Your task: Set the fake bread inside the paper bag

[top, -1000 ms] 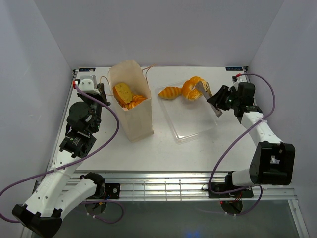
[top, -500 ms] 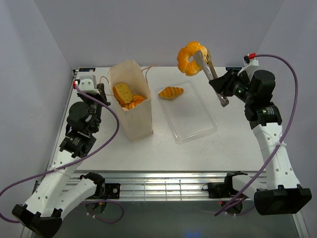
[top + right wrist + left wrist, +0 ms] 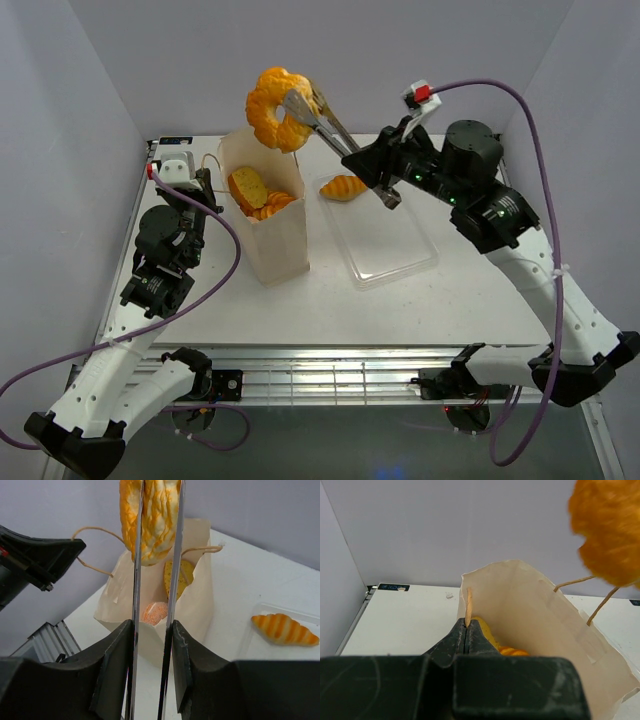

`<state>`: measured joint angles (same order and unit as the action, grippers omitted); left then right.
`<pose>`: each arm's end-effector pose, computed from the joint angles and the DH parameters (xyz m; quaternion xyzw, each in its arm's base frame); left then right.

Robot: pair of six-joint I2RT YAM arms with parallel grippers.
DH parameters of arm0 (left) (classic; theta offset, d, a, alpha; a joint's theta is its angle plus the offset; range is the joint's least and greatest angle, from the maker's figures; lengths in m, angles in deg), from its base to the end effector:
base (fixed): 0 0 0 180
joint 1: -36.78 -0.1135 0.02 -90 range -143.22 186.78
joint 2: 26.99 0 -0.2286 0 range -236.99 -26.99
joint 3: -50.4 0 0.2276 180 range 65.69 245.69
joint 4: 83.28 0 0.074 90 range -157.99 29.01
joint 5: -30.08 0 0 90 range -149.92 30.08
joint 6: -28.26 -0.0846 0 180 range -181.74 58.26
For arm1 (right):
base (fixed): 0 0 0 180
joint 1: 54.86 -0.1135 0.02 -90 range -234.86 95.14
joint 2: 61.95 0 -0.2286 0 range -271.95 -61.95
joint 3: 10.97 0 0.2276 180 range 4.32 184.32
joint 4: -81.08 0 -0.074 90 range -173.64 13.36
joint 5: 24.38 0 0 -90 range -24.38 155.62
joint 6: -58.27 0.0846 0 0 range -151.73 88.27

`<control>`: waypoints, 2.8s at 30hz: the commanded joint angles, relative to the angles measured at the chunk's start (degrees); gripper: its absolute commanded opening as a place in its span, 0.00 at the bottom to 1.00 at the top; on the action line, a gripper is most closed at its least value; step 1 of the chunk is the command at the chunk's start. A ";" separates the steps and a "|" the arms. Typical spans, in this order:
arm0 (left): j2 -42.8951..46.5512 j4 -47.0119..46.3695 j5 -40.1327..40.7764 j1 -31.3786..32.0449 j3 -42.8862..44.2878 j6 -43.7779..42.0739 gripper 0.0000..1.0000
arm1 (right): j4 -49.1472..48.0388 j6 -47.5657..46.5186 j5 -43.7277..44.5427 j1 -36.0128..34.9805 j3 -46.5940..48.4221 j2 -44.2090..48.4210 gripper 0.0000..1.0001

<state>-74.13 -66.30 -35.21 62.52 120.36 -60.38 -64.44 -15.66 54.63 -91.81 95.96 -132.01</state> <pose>0.2175 -0.0656 0.3847 -0.0170 0.6734 -0.0305 0.7384 0.2149 0.1818 0.4715 -0.1928 0.6651 0.3800 0.6133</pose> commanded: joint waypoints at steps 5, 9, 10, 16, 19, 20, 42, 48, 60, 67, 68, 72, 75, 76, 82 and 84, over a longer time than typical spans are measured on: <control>0.82 -0.46 0.43 0.37 -0.36 0.30 0.00 | 2.42 -7.02 22.13 -12.43 9.17 -9.11 0.08; 0.99 -0.46 0.43 0.37 -0.36 0.30 0.00 | 2.95 -9.13 29.24 -15.96 11.72 -12.72 0.08; 1.08 -0.46 0.43 0.37 -0.36 0.30 0.00 | 2.69 -9.48 29.96 -16.66 11.90 -13.69 0.08; 1.08 -0.38 0.25 0.37 -0.27 0.30 0.00 | 2.68 -11.24 34.27 -18.33 13.48 -17.55 0.08; 1.34 -0.38 0.34 0.37 -0.36 0.30 0.00 | 2.77 -11.68 35.59 -18.86 13.22 -18.27 0.09; 1.34 -0.38 0.34 0.37 -0.36 0.30 0.00 | 2.60 -11.77 35.68 -18.86 13.04 -18.35 0.18; 1.08 -0.38 0.43 0.37 -0.36 0.22 0.00 | -1.45 -10.37 34.09 -18.08 7.16 -7.38 0.58; 0.99 -0.46 0.60 0.37 -0.36 0.13 0.00 | -3.20 -5.80 31.65 -13.43 -2.49 1.22 0.58; 0.73 -0.29 0.16 0.37 -0.27 0.13 0.00 | -7.77 2.56 14.61 7.48 -28.60 11.97 0.59; 0.64 -0.29 0.34 0.37 -0.27 0.04 0.00 | -14.72 -0.24 2.20 14.54 -36.35 6.35 0.61; 0.64 -0.29 0.34 0.37 -0.18 0.04 0.00 | -14.72 -1.21 1.85 14.54 -36.18 5.21 0.61; 0.64 -0.20 0.16 0.37 -0.18 -0.05 0.00 | -14.19 -6.14 1.84 14.54 -34.43 -1.65 0.63; 0.64 -0.29 0.16 0.37 -0.27 0.04 0.00 | -14.37 -8.42 1.84 14.54 -33.02 -5.77 0.63; 0.64 -0.20 0.16 0.37 -0.18 0.04 0.00 | -14.28 -8.86 1.76 14.54 -32.49 -6.83 0.64; 0.64 -0.20 -0.01 0.37 -0.18 0.04 0.00 | -15.07 -10.80 1.84 14.54 -27.58 -13.43 0.64; 0.82 -0.20 0.08 0.37 -0.10 0.04 0.00 | -14.54 -11.33 2.37 14.54 -25.73 -15.79 0.64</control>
<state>-73.80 -66.30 -35.23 62.52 120.01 -60.27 -74.84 -24.51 57.47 -77.36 64.98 -146.29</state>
